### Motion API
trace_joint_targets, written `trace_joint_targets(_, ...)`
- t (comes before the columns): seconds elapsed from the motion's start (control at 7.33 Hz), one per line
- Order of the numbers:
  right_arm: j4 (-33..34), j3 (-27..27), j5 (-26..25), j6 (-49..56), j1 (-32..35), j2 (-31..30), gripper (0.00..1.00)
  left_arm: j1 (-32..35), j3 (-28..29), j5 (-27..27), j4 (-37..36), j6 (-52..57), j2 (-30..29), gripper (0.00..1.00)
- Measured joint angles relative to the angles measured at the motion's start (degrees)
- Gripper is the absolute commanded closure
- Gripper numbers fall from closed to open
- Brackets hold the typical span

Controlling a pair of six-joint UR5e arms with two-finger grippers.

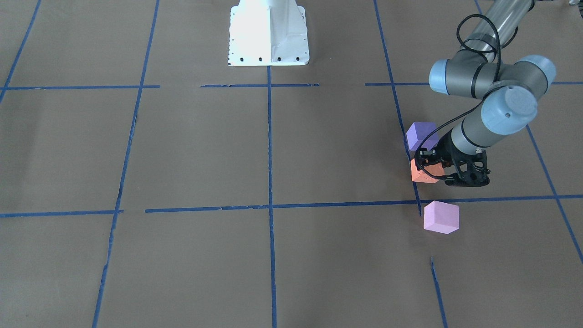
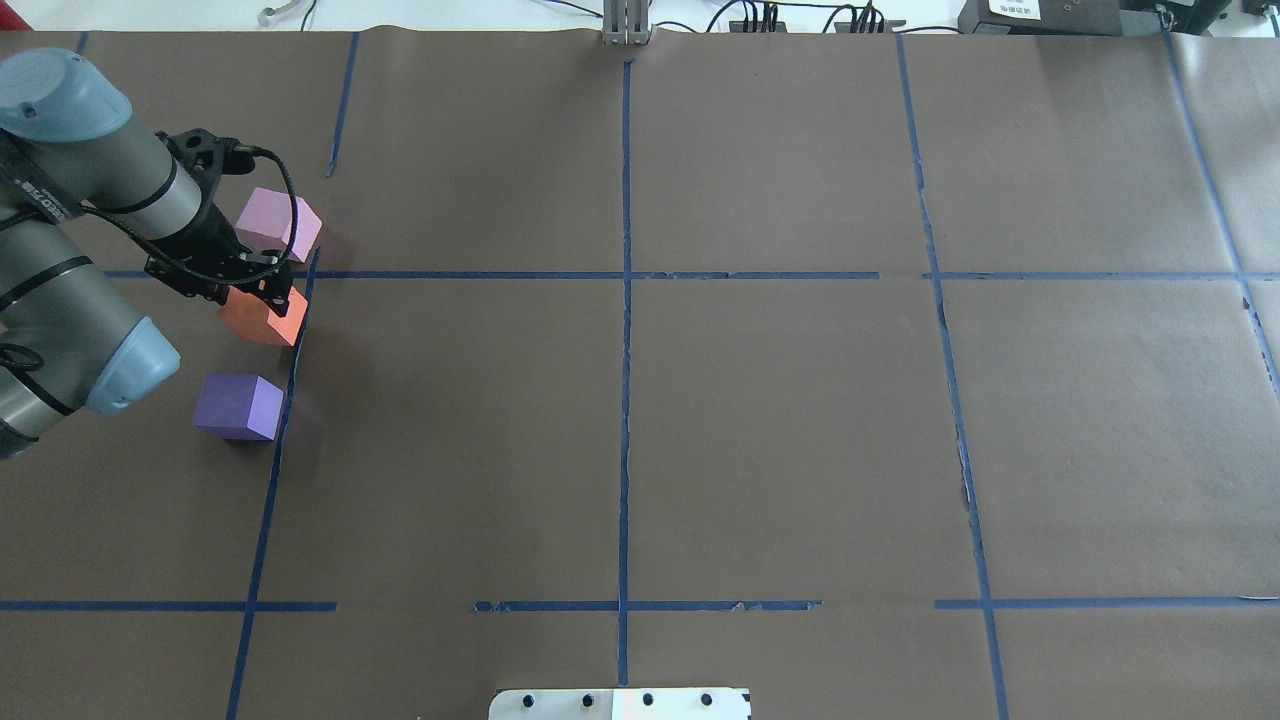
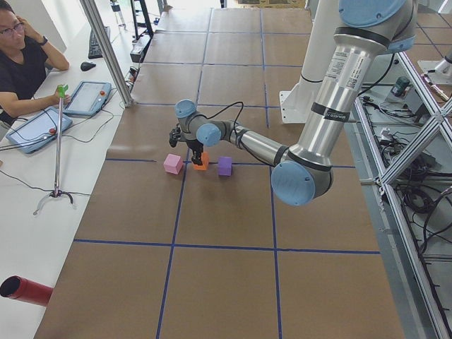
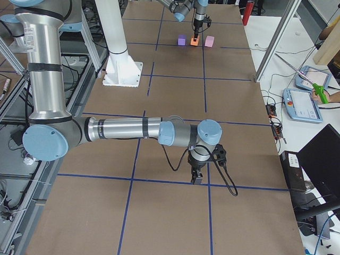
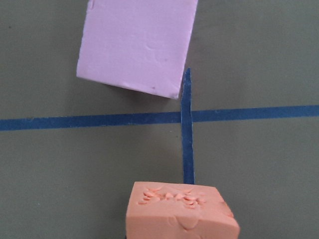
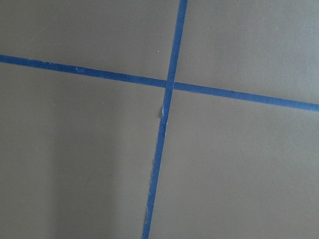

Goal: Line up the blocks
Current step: 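Lower the orange cube between the pink and purple cubes with the left gripper, then open the left gripper and withdraw it from the cubes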

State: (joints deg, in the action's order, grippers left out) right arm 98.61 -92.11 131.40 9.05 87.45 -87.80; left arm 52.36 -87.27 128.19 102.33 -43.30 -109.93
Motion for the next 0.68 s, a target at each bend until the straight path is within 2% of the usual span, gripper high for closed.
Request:
trace_joint_targets(0.14, 0.0, 0.0, 0.0, 0.0, 0.0, 0.0, 0.0, -0.03, 1.06, -0.31, 1.36, -0.02, 0.22, 1.0)
trace_joint_targets(0.27, 0.0, 0.0, 0.0, 0.0, 0.0, 0.0, 0.0, -0.03, 1.68, -0.55, 2.54, -0.03, 0.43, 0.43)
trace_joint_targets(0.41, 0.0, 0.0, 0.0, 0.0, 0.0, 0.0, 0.0, -0.05, 2.1, -0.68, 3.05, -0.13, 0.61, 0.0)
trace_joint_targets(0.68, 0.0, 0.0, 0.0, 0.0, 0.0, 0.0, 0.0, -0.09, 2.22, -0.79, 3.22, -0.61, 0.62, 0.0)
